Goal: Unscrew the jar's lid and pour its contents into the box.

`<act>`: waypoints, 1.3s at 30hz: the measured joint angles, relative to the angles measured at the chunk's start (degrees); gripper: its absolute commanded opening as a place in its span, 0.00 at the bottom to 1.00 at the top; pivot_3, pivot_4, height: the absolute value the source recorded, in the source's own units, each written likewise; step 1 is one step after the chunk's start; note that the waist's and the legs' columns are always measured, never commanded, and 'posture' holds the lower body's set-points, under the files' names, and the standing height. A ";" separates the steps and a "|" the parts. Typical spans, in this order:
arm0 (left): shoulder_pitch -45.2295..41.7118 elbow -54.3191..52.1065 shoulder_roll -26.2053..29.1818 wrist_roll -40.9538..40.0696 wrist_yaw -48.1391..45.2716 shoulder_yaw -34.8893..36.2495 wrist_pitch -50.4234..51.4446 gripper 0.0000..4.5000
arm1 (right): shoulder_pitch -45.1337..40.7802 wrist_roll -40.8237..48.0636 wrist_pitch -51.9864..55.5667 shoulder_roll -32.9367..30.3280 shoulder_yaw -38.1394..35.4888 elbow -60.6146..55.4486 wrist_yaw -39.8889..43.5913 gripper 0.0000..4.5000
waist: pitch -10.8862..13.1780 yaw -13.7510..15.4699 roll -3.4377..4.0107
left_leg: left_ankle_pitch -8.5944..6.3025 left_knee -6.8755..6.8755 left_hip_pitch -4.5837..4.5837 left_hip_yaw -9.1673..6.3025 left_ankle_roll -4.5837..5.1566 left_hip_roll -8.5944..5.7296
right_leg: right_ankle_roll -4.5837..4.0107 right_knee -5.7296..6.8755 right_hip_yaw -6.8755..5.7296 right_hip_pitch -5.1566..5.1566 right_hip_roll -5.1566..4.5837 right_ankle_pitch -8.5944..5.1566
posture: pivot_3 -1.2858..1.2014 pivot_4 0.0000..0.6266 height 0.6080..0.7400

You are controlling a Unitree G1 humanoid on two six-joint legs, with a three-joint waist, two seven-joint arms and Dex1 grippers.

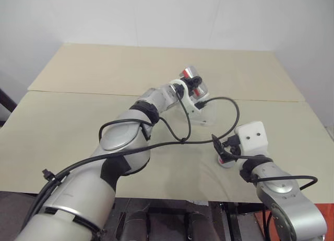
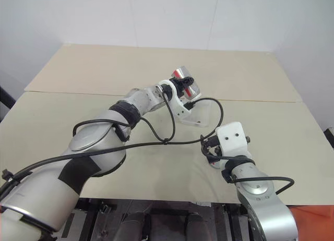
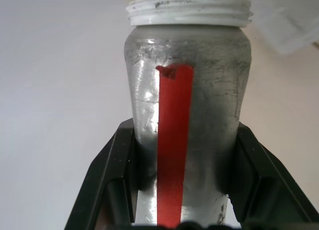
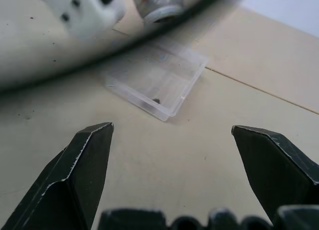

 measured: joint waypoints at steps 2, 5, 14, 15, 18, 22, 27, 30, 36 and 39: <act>0.75 -0.13 0.69 -6.53 -3.18 7.53 -0.58 0.44 | 0.00 -0.23 0.00 0.01 0.19 0.03 0.02 0.99 | 0.00 -0.09 0.01 | 0.00 0.01 0.01 0.00 0.00 0.01 | 0.00 0.03 0.00 0.00 0.00 0.00 | 0.52 0.24 1.00; 3.12 -0.70 1.61 -19.38 -10.70 21.26 -1.12 0.44 | 0.02 -0.30 0.00 0.17 0.43 0.05 0.03 0.99 | -0.01 -0.13 0.02 | 0.01 0.05 0.02 -0.01 0.00 0.02 | -0.01 0.10 -0.01 0.00 0.00 0.00 | 0.52 0.24 1.00; 15.05 -6.07 1.97 -54.66 -36.76 54.52 0.48 0.44 | -1.52 -0.29 -2.33 1.49 1.97 4.11 1.51 0.99 | -0.03 -0.29 0.05 | 0.01 0.18 0.11 -0.12 0.01 0.00 | -0.01 0.12 -0.15 0.23 -0.03 0.02 | 0.52 0.24 1.00; 16.46 -7.31 1.66 -56.86 -37.46 56.27 0.54 0.44 | -1.83 -0.30 -2.87 1.49 2.11 4.87 1.70 0.99 | -0.03 -0.27 0.05 | 0.01 0.20 0.13 -0.16 0.01 0.00 | 0.00 0.11 -0.19 0.30 -0.03 0.03 | 0.52 0.24 1.00; 26.60 -17.30 0.83 -59.10 -34.49 57.39 -4.06 0.44 | -3.06 -0.32 -5.13 1.51 2.80 7.94 3.07 0.99 | -0.04 -0.30 0.07 | 0.00 0.20 0.43 -0.19 0.03 -0.01 | 0.00 0.08 -0.22 0.61 -0.05 0.03 | 0.52 0.24 1.00; 42.87 -33.00 -2.66 -61.68 -31.99 57.46 -5.71 0.44 | -4.32 -0.79 -7.99 1.13 4.59 11.93 4.87 0.99 | -0.06 -0.56 0.09 | 0.01 0.22 0.46 -0.17 0.02 0.00 | -0.02 0.15 -0.19 0.60 -0.07 0.06 | 0.52 0.24 1.00; 50.23 -44.68 -3.92 -61.73 -27.98 56.65 -1.97 0.44 | -6.91 -1.11 -10.75 0.50 5.47 15.21 6.80 0.99 | -0.06 -0.26 0.10 | 0.03 0.29 0.51 -0.22 0.02 0.00 | -0.02 0.20 -0.22 0.68 -0.04 0.09 | 0.52 0.24 1.00; 50.24 -49.24 -4.61 -63.86 -26.88 56.84 1.86 0.44 | -7.58 -1.49 -11.84 0.50 5.52 16.51 7.75 0.99 | -0.07 -0.18 0.11 | 0.02 0.29 0.51 -0.23 0.03 0.00 | -0.02 0.15 -0.22 0.72 -0.05 0.09 | 0.52 0.24 1.00; 53.59 -49.14 -4.12 -65.03 -26.30 55.48 6.47 0.44 | -7.40 -2.11 -12.54 1.30 6.51 17.13 8.34 0.99 | -0.07 -0.30 0.11 | 0.02 0.29 0.51 -0.22 0.03 0.01 | -0.02 0.16 -0.22 0.68 -0.03 0.09 | 0.52 0.24 1.00; 54.09 -48.21 -3.49 -64.48 -26.10 54.64 5.43 0.44 | -6.99 -2.63 -12.55 2.49 7.08 17.14 8.09 0.99 | -0.08 -0.33 0.12 | 0.02 0.29 0.55 -0.22 0.03 0.00 | -0.02 0.17 -0.22 0.71 -0.04 0.09 | 0.52 0.24 1.00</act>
